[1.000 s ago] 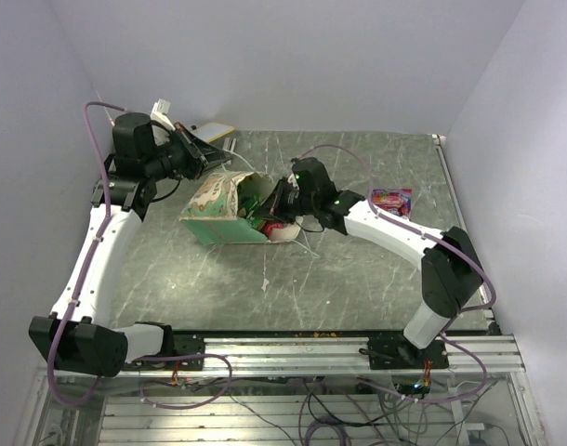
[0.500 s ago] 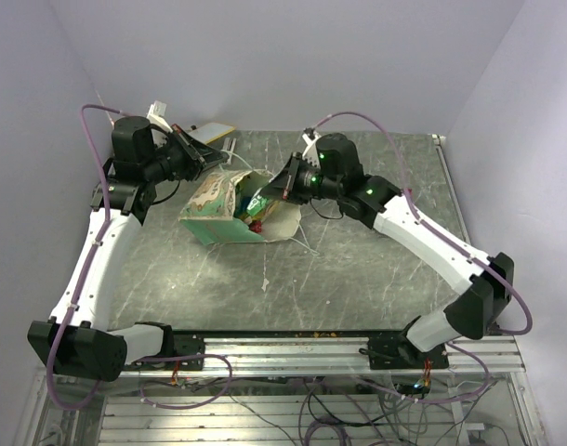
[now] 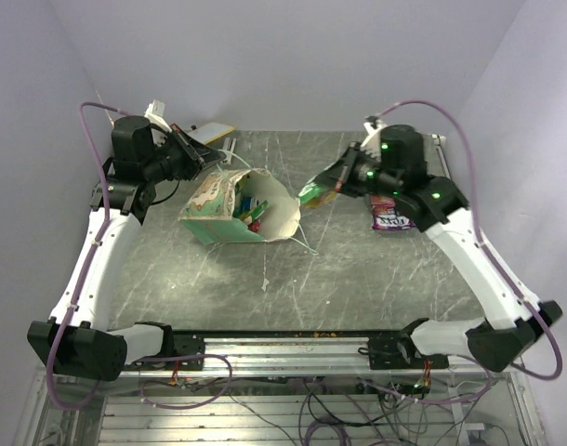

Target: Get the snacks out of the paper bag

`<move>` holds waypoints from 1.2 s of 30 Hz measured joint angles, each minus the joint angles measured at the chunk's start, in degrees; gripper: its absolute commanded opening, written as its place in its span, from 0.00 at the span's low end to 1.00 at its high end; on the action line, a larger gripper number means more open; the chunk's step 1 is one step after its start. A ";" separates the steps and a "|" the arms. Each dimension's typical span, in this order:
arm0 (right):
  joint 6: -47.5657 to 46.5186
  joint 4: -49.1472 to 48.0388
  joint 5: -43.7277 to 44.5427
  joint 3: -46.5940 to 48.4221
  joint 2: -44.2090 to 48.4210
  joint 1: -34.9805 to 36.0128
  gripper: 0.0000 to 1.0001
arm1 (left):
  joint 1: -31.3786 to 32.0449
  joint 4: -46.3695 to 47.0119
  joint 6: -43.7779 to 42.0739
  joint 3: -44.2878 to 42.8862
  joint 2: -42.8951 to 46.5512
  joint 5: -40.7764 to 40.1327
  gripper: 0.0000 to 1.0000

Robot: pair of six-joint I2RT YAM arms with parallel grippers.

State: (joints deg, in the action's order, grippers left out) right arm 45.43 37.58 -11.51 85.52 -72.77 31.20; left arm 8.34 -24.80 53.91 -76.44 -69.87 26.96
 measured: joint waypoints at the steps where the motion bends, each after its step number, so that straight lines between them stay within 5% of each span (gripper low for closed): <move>1: -0.81 1.18 0.46 -0.09 1.31 -1.86 0.00 | 0.00 -0.33 -0.17 0.00 0.00 -0.02 0.07; 8: -6.67 5.01 3.61 -5.20 5.46 -11.58 0.00 | 0.00 -1.42 -1.46 0.00 0.00 -0.22 0.07; 21: -6.75 -4.55 -6.51 -12.00 -12.52 -34.34 0.00 | 0.00 -3.69 -2.51 -2.54 -3.04 1.27 0.07; 36: 2.67 -22.86 -16.65 -11.91 -26.77 -41.46 0.00 | 0.00 -5.49 -3.96 -4.76 -6.95 3.67 0.07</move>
State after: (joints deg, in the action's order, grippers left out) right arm 48.10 14.72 -28.16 73.60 -99.55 -10.26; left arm 8.34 -30.28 49.95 -81.21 -76.82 30.63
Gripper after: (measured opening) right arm 0.007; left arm 0.072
